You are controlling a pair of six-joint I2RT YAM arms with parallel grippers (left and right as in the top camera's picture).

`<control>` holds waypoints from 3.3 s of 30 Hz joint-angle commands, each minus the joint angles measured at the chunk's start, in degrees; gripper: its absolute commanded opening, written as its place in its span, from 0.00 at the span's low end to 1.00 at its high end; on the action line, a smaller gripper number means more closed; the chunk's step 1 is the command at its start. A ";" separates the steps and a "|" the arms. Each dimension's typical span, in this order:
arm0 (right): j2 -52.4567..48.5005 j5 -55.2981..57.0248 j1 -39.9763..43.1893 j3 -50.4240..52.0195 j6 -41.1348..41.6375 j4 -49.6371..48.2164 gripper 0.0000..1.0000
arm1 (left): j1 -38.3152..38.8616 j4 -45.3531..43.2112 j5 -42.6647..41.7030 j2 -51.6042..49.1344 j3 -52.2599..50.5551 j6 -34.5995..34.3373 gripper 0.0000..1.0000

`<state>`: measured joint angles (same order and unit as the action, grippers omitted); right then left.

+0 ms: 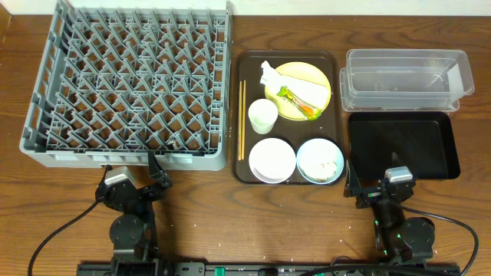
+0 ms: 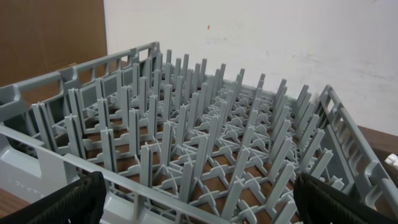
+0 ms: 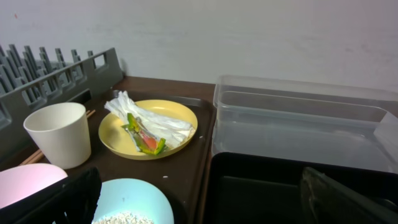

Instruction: Sort waste into correct bins and load items into the dishwasher

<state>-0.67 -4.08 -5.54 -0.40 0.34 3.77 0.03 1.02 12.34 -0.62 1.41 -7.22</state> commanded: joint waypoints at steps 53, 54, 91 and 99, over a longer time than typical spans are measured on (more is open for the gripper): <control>-1.11 0.20 -0.42 0.09 -0.85 0.02 0.99 | -0.24 1.86 0.76 0.02 -1.18 1.20 0.98; -1.11 0.26 -0.44 0.09 -0.85 0.02 0.99 | -0.24 1.86 0.76 0.02 -1.18 1.22 0.98; -1.11 -0.50 -0.44 -5.73 -1.36 -7.41 0.99 | -0.24 1.51 -1.44 0.02 10.16 1.18 0.98; -2.40 -0.76 -0.44 -9.97 -1.75 -5.42 0.99 | -0.22 6.43 -1.44 -0.79 16.33 1.20 0.98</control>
<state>-1.93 -4.34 -5.54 -7.79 -0.54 -2.28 0.05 6.46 11.70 -0.71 14.63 -7.01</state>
